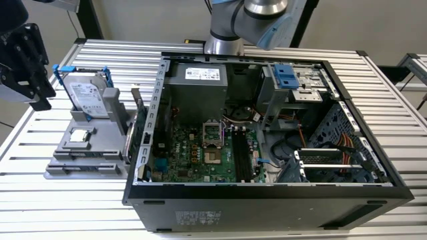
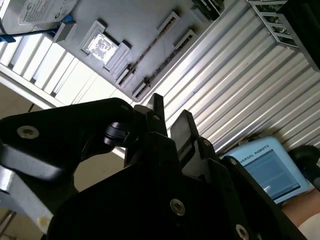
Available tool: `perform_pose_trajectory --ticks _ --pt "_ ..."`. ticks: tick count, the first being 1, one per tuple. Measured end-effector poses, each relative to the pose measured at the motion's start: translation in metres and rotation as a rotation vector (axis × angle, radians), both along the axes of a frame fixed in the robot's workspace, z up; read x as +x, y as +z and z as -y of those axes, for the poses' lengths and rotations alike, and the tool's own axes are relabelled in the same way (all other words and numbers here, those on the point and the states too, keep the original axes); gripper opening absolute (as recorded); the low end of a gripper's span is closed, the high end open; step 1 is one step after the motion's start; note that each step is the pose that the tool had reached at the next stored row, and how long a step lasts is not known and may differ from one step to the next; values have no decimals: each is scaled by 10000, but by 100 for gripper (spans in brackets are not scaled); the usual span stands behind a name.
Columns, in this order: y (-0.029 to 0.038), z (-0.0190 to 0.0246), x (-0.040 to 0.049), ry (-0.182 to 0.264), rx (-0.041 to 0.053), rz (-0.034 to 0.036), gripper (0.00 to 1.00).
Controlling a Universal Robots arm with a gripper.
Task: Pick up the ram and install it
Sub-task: 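Pick up the ram and move it above insertion slot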
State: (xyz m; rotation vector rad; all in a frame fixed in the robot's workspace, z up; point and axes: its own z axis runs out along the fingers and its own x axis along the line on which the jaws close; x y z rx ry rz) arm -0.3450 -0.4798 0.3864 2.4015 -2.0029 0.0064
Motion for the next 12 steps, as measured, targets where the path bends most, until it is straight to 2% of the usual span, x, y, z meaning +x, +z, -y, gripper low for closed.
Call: perform_pose_trajectory --ticks 12 --pt "-6 0 0 -76 0 1 100"
